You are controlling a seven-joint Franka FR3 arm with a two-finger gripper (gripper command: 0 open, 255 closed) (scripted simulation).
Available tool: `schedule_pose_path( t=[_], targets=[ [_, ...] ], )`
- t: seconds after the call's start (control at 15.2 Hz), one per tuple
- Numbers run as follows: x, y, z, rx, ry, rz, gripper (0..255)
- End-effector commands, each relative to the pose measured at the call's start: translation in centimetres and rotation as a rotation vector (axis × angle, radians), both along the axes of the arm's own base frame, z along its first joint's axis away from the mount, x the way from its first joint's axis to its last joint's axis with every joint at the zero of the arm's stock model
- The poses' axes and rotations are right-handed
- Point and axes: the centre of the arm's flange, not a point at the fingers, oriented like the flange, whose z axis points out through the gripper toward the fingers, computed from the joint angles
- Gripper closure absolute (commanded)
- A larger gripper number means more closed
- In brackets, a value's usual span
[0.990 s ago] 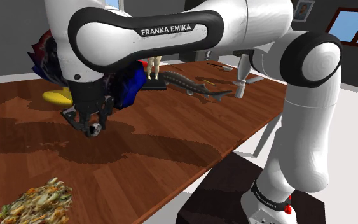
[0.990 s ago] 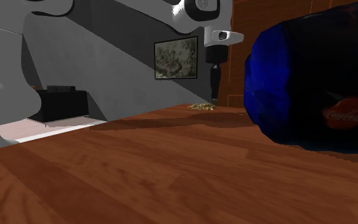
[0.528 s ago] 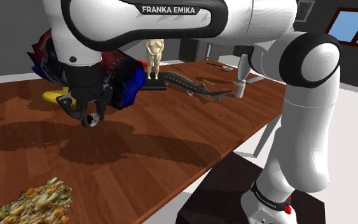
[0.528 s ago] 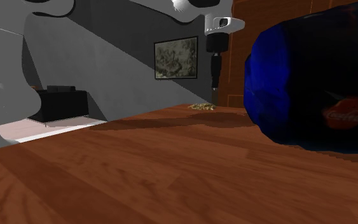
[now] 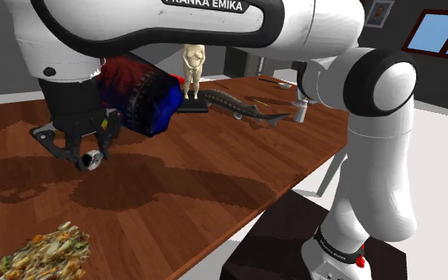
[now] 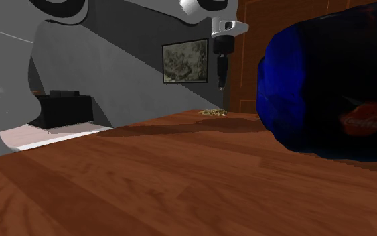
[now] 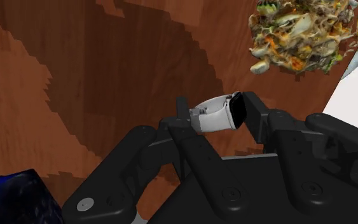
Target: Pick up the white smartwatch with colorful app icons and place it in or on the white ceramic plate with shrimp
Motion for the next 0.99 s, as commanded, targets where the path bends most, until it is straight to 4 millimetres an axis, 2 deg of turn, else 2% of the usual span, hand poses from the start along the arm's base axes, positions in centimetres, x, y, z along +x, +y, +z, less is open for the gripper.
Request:
schedule_pose_path(
  t=[0.0, 0.53, 0.92],
  targets=[
    [-1.2, 2.5, 0.1, 0.000, 0.000, -0.001, 255],
    [-5.8, 12.4, 0.4, 0.000, 0.000, -0.001, 255],
    [-5.8, 12.4, -2.8, 0.000, 0.000, -0.001, 255]
  ],
)
